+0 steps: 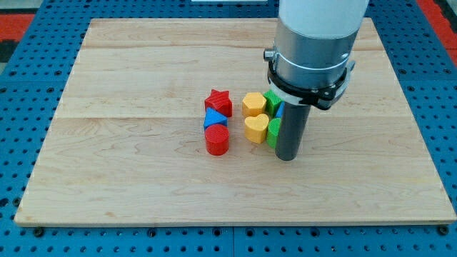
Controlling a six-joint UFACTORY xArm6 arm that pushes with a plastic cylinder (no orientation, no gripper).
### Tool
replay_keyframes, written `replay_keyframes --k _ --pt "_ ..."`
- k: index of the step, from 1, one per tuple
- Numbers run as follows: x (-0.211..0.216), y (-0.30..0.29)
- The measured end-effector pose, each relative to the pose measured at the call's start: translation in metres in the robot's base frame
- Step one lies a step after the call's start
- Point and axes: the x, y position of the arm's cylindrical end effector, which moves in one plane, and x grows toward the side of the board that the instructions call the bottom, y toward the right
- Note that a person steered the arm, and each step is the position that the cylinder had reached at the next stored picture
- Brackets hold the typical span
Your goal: Push the green star parallel to the yellow hexagon
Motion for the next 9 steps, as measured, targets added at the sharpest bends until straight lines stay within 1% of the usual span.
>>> replay_keyframes --k 1,2,3,4,5,6,7,8,9 --pt "0.0 0.04" --pt "-0.032 0.086" --pt "-0.088 0.088" --pt "-0.117 0.028" --pt "-0.118 -0.001" --pt "-0.118 -0.001" --pt "-0.116 0.007" --pt "-0.115 0.035" --pt "-0.11 0.043"
